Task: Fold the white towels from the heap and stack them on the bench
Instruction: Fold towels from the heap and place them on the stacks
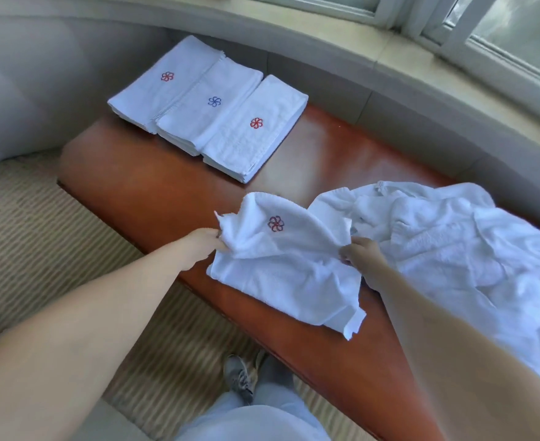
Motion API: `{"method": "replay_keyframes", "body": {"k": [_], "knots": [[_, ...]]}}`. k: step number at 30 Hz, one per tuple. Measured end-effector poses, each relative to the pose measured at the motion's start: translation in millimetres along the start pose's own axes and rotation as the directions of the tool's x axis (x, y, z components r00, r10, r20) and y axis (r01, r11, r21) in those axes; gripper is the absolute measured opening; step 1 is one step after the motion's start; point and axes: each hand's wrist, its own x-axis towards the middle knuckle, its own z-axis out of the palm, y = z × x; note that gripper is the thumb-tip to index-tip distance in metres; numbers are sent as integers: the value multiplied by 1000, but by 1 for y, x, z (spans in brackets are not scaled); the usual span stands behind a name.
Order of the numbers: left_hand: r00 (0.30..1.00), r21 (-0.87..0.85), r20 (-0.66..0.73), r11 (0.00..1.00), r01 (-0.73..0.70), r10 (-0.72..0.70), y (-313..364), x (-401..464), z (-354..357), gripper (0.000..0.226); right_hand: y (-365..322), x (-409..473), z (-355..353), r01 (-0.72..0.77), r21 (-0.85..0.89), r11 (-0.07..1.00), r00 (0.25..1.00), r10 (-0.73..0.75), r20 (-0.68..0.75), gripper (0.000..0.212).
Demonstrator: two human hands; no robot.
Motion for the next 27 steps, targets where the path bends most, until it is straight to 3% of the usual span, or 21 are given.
{"method": "replay_keyframes", "body": {"k": [1,3,4,6,8,10,11,15,18,20,24,27], "knots": [[1000,184,28,983,-14,9,-8,-8,2,12,11,-17,-4,19,-173,985,1000,-14,27,15],[998,522,54,852,-41,15,-30,-15,9,9,40,-41,-9,36,-519,854,988,49,149,19],[998,642,69,765,-53,12,-43,-16,13,13,56,-50,-9,24,-617,787,981,101,168,13],[995,737,94,670,-89,28,-63,-15,23,34,92,-53,-7,-87,-678,730,972,212,104,26],[991,720,122,681,-132,63,-77,-9,35,42,116,-55,-1,-174,-580,796,968,247,49,32],[992,700,112,703,-125,65,-87,-1,46,41,132,-56,3,-129,-573,809,972,218,89,32],[995,676,74,730,-102,70,-91,3,51,40,137,-58,5,-139,-519,843,976,206,73,30],[981,485,-178,874,22,74,-89,22,57,31,138,-41,1,-185,-268,945,968,128,-218,20],[956,317,-291,945,75,22,-76,36,57,49,128,-28,1,-248,-46,968,928,224,-298,37],[947,215,-322,973,79,-5,-64,46,56,54,126,-18,4,-326,61,943,906,330,-267,35],[924,4,-354,987,160,-148,-45,63,51,70,126,7,7,-357,151,922,903,382,-196,33],[913,-17,-360,980,198,-191,-36,75,47,59,124,19,7,-428,272,862,866,477,-151,22]]}}
